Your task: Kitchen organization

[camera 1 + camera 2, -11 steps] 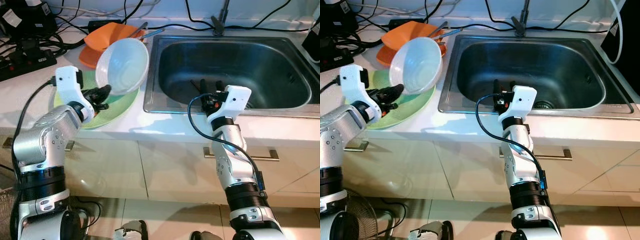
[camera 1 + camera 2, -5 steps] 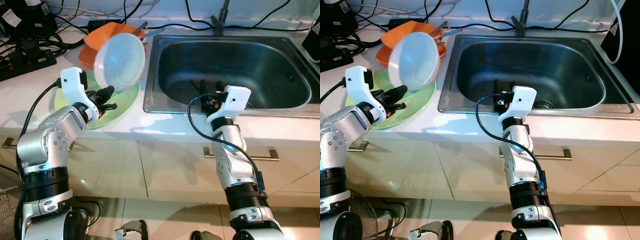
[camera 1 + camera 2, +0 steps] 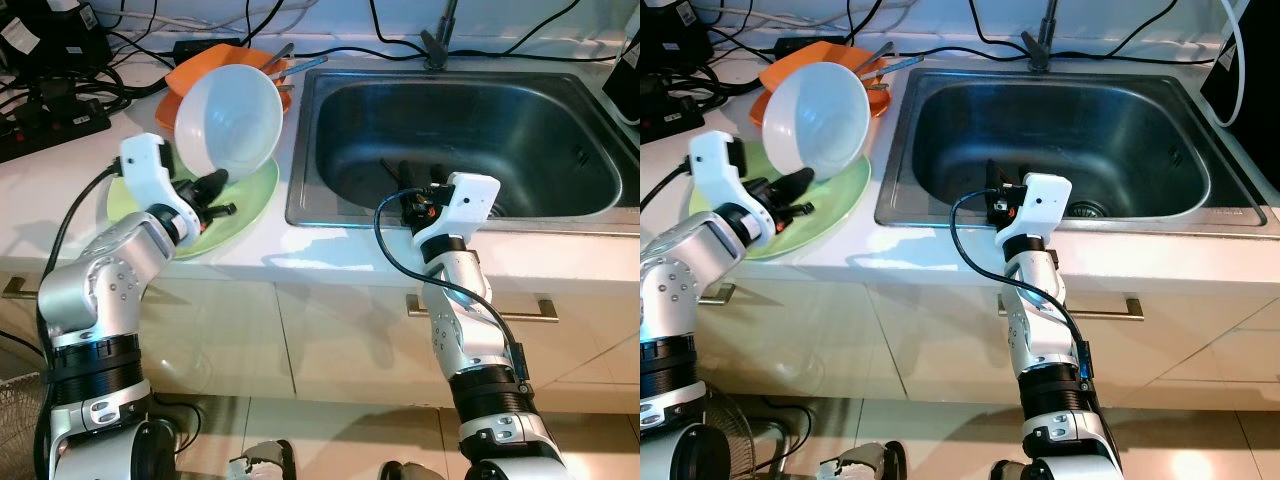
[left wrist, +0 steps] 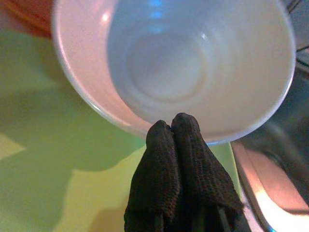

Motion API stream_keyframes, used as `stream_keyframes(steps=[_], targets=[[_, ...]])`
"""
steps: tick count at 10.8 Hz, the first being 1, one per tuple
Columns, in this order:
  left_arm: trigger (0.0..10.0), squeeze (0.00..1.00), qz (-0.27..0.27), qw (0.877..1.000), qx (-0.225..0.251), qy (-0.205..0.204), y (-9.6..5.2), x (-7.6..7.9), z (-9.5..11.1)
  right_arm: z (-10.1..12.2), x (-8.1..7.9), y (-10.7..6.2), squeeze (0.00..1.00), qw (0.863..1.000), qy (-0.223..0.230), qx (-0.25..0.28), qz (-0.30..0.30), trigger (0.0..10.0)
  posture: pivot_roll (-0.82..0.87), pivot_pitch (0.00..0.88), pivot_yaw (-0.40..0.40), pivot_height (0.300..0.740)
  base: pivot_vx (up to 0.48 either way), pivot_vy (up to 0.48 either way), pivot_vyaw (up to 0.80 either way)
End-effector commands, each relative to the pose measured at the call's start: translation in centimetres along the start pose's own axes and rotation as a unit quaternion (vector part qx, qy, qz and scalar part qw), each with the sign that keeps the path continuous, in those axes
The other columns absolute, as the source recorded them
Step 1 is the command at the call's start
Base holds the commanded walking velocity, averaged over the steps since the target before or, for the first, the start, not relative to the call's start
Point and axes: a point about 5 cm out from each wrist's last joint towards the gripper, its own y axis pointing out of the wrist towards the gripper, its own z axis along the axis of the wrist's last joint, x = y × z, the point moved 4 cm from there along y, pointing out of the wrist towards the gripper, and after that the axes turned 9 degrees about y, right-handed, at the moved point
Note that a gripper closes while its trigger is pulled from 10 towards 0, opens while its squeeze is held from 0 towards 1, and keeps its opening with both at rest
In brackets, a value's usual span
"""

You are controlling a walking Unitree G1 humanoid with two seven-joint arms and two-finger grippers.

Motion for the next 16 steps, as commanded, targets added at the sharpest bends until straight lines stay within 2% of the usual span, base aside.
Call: stream_keyframes(steps=[1,3,4,5,6,7,8,9,10,11,13,15,16], targets=[[0.0,0.00,0.007,1.000,0.020,-0.004,-0.2,-0.2,0.8,-0.1,0.1,0.1,0.00,1.000,-0.001,-0.003,-0.005,10.0,0.13,0.075,0.059,0.740,0.000,0.000,0.00],[0.0,0.00,-0.001,0.996,0.086,-0.004,-0.5,0.1,2.9,-0.1,0.2,0.1,0.00,1.000,0.000,-0.003,-0.005,10.0,0.13,0.076,0.057,0.740,0.000,0.000,0.00],[0.0,0.00,-0.015,0.995,0.101,0.003,-0.7,0.6,3.4,-0.1,0.2,0.1,0.00,1.000,-0.001,-0.003,-0.005,10.0,0.13,0.076,0.057,0.740,0.000,0.000,0.00],[4.4,0.00,-0.022,0.993,0.113,0.010,-0.8,0.9,3.7,-0.1,0.2,0.1,0.00,1.000,-0.001,-0.003,-0.005,10.0,0.13,0.075,0.058,0.740,0.000,0.000,0.00],[10.0,0.00,-0.029,0.990,0.130,0.034,-1.0,1.3,4.4,-0.1,0.2,0.1,0.00,1.000,-0.001,-0.003,-0.005,10.0,0.13,0.075,0.058,0.740,0.000,0.000,0.00],[10.0,0.00,-0.039,0.983,0.160,0.076,-1.6,1.5,5.9,-0.2,0.1,0.1,0.00,1.000,-0.001,-0.003,-0.005,10.0,0.13,0.074,0.059,0.740,0.000,0.000,0.00],[10.0,1.00,-0.054,0.973,0.186,0.126,-2.3,1.9,7.2,-0.2,0.1,0.1,0.00,1.000,0.000,-0.003,-0.006,10.0,0.13,0.073,0.061,0.740,0.000,0.000,0.00],[10.0,1.00,-0.073,0.963,0.187,0.178,-2.5,2.5,7.5,-0.2,0.1,0.1,0.00,1.000,0.000,-0.003,-0.006,10.0,0.13,0.073,0.061,0.740,0.000,0.000,0.00],[10.0,1.00,-0.095,0.947,0.171,0.255,-2.6,3.1,7.2,-0.3,0.1,0.1,0.00,1.000,0.001,-0.003,-0.006,10.0,0.14,0.073,0.062,0.740,0.000,0.000,0.00],[10.0,1.00,-0.126,0.933,0.157,0.298,-2.6,3.6,6.8,-0.3,0.0,0.2,0.00,1.000,0.001,-0.003,-0.006,10.0,0.14,0.067,0.068,0.740,0.000,0.000,0.00],[10.0,1.00,-0.161,0.911,0.130,0.357,-2.5,3.4,6.5,-0.3,0.0,0.2,0.00,1.000,0.002,-0.002,-0.007,10.0,0.14,0.059,0.074,0.740,0.000,0.000,0.00],[10.0,1.00,-0.188,0.893,0.099,0.396,-2.6,2.8,5.9,-0.3,0.0,0.2,0.00,1.000,0.003,-0.001,-0.009,10.0,0.14,0.051,0.082,0.740,0.000,0.000,0.00],[10.0,0.00,-0.190,0.880,0.075,0.429,-2.5,1.8,5.7,-0.3,0.0,0.2,0.00,1.000,0.004,0.000,-0.010,10.0,0.14,0.053,0.085,0.740,0.000,0.000,0.00]])
